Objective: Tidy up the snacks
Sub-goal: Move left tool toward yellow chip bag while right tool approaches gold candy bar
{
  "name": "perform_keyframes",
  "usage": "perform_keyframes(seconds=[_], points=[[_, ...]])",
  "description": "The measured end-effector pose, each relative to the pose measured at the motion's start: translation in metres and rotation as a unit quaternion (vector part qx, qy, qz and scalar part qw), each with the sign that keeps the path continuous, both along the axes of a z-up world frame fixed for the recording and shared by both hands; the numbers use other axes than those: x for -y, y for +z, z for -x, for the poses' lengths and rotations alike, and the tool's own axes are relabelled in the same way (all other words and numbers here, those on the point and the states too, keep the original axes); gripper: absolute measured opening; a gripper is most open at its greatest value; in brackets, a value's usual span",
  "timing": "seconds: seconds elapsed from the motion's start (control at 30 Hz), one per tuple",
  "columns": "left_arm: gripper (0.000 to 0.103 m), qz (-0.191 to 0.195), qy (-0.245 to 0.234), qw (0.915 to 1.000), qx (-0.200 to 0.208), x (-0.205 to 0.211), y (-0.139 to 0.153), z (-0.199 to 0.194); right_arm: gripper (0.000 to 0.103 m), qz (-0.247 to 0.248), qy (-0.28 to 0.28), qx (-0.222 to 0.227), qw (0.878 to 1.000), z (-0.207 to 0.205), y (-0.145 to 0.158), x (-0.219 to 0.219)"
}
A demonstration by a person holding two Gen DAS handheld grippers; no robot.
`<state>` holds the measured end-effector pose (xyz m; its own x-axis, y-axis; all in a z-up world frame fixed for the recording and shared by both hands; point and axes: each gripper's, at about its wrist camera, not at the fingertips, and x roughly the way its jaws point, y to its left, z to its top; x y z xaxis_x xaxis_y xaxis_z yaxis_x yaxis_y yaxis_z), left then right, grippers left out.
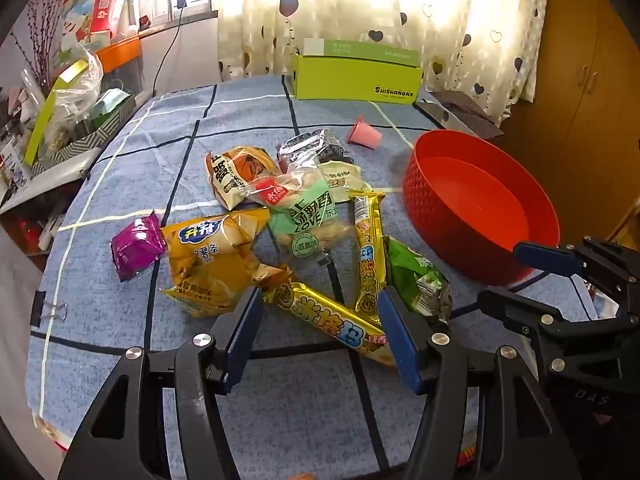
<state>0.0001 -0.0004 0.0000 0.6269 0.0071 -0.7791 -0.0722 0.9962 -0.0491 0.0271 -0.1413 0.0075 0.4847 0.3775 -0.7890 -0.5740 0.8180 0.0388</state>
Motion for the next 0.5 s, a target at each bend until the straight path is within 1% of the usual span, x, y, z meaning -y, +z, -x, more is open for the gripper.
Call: perform_keyframes(seconds=[0.13, 0.17, 0.2, 0.27, 0.3, 0.47, 0.5], points=[[0.061, -0.002, 0.0, 1.0, 0.0, 0.003, 0.0, 0.001, 0.056, 0.002, 0.0, 0.003, 1.0, 0.001, -0.003, -0.003], [0.061, 0.0, -0.002, 1.0, -0.002, 0.002, -0.006, 0.0, 0.057, 0.002, -0.001, 0.004, 1.0, 0.0, -0.004, -0.002], [0.061, -0.003, -0.003, 1.0, -0.001, 0.004, -0.007, 0.0, 0.057, 0.002, 0.001, 0.004, 1.0, 0.002, 0.001, -0.002], [0.061, -0.011, -0.003, 0.9999, 0.002, 0.008, -0.008, 0.001, 0.057, 0.003, -0.001, 0.005, 1.0, 0.001, 0.001, -0.001], [0.061, -0.003, -0.004, 1.0, 0.003, 0.0, -0.007, 0.002, 0.057, 0.003, 0.001, 0.006, 1.0, 0.001, 0.0, -0.002], [0.061, -0.007, -0.006, 1.0, 0.001, 0.002, -0.012, 0.006, 0.057, 0.004, -0.001, 0.007, 1.0, 0.002, -0.002, -0.002], [0.061, -0.002, -0.004, 1.0, -0.004, -0.001, -0.005, 0.001, 0.057, 0.005, -0.002, 0.007, 1.0, 0.002, -0.003, -0.002]])
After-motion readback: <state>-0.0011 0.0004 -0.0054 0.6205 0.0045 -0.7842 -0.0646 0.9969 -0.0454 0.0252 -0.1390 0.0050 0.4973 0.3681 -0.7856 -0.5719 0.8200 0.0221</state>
